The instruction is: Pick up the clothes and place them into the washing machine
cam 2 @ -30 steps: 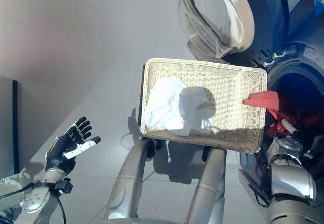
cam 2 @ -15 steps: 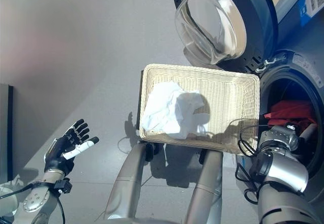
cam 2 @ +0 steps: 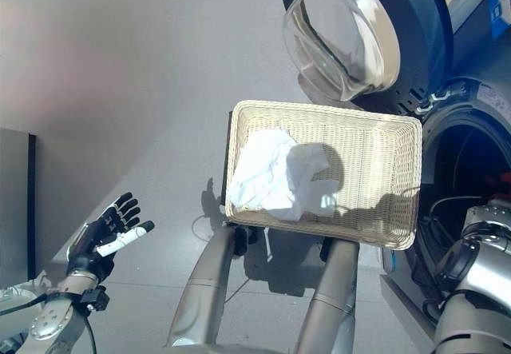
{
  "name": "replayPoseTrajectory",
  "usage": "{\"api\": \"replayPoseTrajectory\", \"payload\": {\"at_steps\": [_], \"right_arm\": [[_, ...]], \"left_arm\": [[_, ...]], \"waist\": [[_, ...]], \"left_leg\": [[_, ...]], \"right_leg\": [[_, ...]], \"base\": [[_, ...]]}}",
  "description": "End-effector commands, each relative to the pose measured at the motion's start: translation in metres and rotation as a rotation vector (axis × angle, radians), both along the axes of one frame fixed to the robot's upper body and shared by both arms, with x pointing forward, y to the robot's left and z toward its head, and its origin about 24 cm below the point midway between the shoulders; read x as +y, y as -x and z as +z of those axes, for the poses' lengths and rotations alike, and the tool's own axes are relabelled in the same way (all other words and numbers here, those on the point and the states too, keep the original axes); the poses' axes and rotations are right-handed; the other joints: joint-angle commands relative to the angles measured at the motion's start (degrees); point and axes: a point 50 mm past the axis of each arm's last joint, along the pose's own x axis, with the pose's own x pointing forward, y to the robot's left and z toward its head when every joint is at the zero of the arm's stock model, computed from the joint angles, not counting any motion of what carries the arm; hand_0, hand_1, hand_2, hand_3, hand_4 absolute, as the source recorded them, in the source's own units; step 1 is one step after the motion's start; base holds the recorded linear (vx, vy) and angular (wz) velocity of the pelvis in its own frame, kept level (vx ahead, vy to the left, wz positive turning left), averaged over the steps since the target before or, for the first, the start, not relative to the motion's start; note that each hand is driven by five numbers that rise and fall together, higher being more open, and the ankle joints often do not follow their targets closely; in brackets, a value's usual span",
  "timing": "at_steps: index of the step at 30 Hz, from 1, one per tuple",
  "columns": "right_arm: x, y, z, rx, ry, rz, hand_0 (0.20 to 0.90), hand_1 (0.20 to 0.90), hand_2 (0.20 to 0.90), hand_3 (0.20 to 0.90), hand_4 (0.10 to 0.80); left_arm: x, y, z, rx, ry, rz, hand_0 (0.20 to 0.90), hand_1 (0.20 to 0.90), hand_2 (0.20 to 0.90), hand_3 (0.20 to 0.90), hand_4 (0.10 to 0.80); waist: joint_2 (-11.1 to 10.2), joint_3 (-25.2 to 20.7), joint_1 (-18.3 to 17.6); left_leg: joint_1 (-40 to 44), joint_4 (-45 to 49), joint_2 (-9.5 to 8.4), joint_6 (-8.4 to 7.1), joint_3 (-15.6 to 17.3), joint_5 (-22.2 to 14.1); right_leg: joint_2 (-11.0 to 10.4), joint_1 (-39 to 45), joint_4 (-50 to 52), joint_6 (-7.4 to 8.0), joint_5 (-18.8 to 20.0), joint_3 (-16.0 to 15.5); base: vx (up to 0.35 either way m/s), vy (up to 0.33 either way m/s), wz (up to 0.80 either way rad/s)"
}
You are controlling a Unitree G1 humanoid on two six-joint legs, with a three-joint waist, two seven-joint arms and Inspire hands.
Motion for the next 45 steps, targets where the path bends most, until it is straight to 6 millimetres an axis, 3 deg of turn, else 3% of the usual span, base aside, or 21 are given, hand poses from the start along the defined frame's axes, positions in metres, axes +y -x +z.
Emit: {"api": "replayPoseTrajectory", "payload": {"at_steps": [1,4,5,10,21,30,45], "right_arm": [[-0.051,0.064,0.073,0.047,0.308,-0.227,0.2,0.2,0.2,0.2,0.3],[-0.046,0.054,0.07,0.038,0.33,-0.197,0.214,0.214,0.214,0.214,0.31],[-0.044,0.05,0.07,0.047,0.339,-0.182,0.9,0.9,0.9,0.9,0.8],[-0.035,0.036,0.065,0.053,0.344,-0.146,0.9,0.9,0.9,0.9,0.8],[-0.03,0.029,0.05,0.122,0.329,-0.084,0.9,0.9,0.9,0.9,0.8],[-0.013,0.017,0.01,0.165,0.261,0.021,0.9,0.9,0.9,0.9,0.8],[0.027,-0.013,-0.033,0.275,0.205,0.2,0.9,0.9,0.9,0.9,0.8]], "left_arm": [[0.017,0.0,0.02,-0.113,-0.03,0.07,0.9,0.9,0.9,0.9,0.8],[0.016,-0.002,0.02,-0.124,-0.03,0.076,0.9,0.9,0.9,0.9,0.8],[0.017,-0.003,0.02,-0.127,-0.033,0.079,0.9,0.9,0.9,0.9,0.8],[0.02,-0.002,0.02,-0.129,-0.038,0.107,0.9,0.9,0.9,0.9,0.8],[0.021,0.001,0.02,-0.133,-0.038,0.103,0.9,0.9,0.9,0.9,0.8],[0.023,-0.002,0.022,-0.151,-0.039,0.116,0.9,0.9,0.9,0.9,0.8],[0.031,-0.011,0.038,-0.219,-0.097,0.117,0.9,0.9,0.9,0.9,0.8]], "waist": [[2.0,-1.6,-2.5],[1.9,-1.5,-2.6],[1.9,-1.6,-2.5],[1.9,-1.6,-2.4],[1.1,-1.1,-2.3],[0.0,-0.8,-1.9],[-1.4,-0.5,-0.9]], "left_leg": [[1.7,-2.4,2.03,-2.64,-1.7,-0.4],[1.6,-1.8,2.03,-2.61,-1.7,-1.1],[1.6,-1.7,2.06,-2.6,-1.6,-1.1],[1.4,-1.8,2.09,-2.5,-1.7,-1.0],[1.1,-1.3,2.06,-2.34,-2.0,-1.2],[0.8,-0.3,1.75,-1.61,-2.0,-2.0],[2.2,-0.2,0.21,0.1,-0.6,-3.4]], "right_leg": [[1.5,0.4,1.4,-2.3,-2.4,-1.3],[1.7,0.4,1.7,-2.27,-2.9,-1.1],[1.7,0.4,1.7,-2.3,-3.0,-1.1],[1.7,0.5,1.7,-2.4,-2.9,-1.5],[1.9,0.8,1.5,-2.36,-2.8,-2.0],[1.6,1.4,0.9,-1.98,-2.2,-2.3],[0.0,3.7,-2.0,-0.92,-0.4,-1.4]], "base": [[0.023,0.003,-0.06],[0.009,0.001,-0.03],[0.0,0.0,0.0],[0.0,0.0,0.0],[0.0,0.0,0.0],[0.003,0.007,0.01],[0.001,0.056,0.02]]}}
